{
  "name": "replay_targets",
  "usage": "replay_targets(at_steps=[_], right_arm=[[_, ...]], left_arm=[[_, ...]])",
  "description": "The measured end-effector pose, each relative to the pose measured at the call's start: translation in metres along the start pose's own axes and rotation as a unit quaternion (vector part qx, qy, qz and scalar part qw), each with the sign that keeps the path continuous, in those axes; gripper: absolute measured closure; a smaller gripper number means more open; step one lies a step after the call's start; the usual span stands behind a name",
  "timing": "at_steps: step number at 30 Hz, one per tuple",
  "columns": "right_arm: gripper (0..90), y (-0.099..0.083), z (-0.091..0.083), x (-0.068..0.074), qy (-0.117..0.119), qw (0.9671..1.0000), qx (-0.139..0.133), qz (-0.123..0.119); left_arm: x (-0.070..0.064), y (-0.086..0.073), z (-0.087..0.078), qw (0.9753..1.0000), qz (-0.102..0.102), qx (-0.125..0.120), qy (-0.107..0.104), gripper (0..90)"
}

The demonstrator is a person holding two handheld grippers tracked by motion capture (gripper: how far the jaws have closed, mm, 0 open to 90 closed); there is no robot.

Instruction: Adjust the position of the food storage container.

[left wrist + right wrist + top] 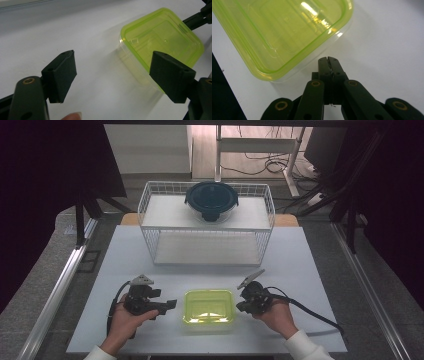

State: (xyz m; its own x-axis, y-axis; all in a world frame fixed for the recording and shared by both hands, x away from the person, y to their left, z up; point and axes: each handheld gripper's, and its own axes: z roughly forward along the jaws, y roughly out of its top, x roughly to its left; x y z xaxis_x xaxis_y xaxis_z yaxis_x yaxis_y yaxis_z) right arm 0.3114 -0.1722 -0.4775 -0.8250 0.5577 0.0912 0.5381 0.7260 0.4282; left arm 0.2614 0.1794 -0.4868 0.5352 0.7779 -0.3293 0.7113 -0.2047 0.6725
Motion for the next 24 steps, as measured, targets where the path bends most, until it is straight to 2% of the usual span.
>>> replay_targets(at_steps=[3,4,5,7,8,9,12,14,15,17,21,24], right_arm=[[88.5,-0.002,-0.007,-0.001,-0.010,0.9998,-0.015,0.003],[88.4,-0.004,-0.015,-0.002,-0.020,0.9991,-0.037,0.008],[88.3,-0.005,-0.017,-0.002,-0.022,0.9986,-0.046,0.011],[84.2,-0.008,-0.024,-0.001,-0.018,0.9968,-0.074,0.024],[84.2,-0.008,-0.024,-0.001,-0.018,0.9968,-0.074,0.024],[69.7,-0.012,-0.028,-0.001,-0.034,0.9930,-0.104,0.044],[51.0,-0.019,-0.033,-0.003,-0.043,0.9869,-0.136,0.074],[40.5,-0.022,-0.036,-0.005,-0.025,0.9828,-0.154,0.098],[40.5,-0.022,-0.036,-0.005,-0.025,0.9828,-0.154,0.098],[34.1,-0.024,-0.038,-0.007,-0.004,0.9785,-0.170,0.117],[30.0,-0.026,-0.035,-0.007,0.009,0.9766,-0.175,0.125],[27.2,-0.027,-0.033,-0.004,0.012,0.9770,-0.172,0.125]], left_arm=[[0.000,0.001,0.001,1.0000,-0.002,-0.004,0.000,20.9],[0.000,0.002,0.001,1.0000,-0.002,-0.007,0.000,21.0],[-0.001,0.003,0.001,1.0000,-0.002,-0.009,0.000,21.0],[-0.001,0.003,0.001,0.9999,-0.002,-0.013,-0.001,21.0],[-0.001,0.003,0.001,0.9999,-0.002,-0.013,-0.001,21.0],[-0.002,0.003,0.001,0.9999,-0.001,-0.015,-0.002,21.0],[-0.004,0.003,0.000,0.9999,0.003,-0.017,-0.003,21.0],[-0.006,0.002,0.000,0.9998,0.006,-0.016,-0.004,21.0],[-0.006,0.002,0.000,0.9998,0.006,-0.016,-0.004,21.0],[-0.009,0.000,-0.001,0.9998,0.008,-0.015,-0.004,21.0],[-0.012,-0.002,-0.001,0.9999,0.006,-0.015,-0.006,20.9],[-0.015,-0.003,0.001,0.9999,0.005,-0.013,-0.009,20.9]])
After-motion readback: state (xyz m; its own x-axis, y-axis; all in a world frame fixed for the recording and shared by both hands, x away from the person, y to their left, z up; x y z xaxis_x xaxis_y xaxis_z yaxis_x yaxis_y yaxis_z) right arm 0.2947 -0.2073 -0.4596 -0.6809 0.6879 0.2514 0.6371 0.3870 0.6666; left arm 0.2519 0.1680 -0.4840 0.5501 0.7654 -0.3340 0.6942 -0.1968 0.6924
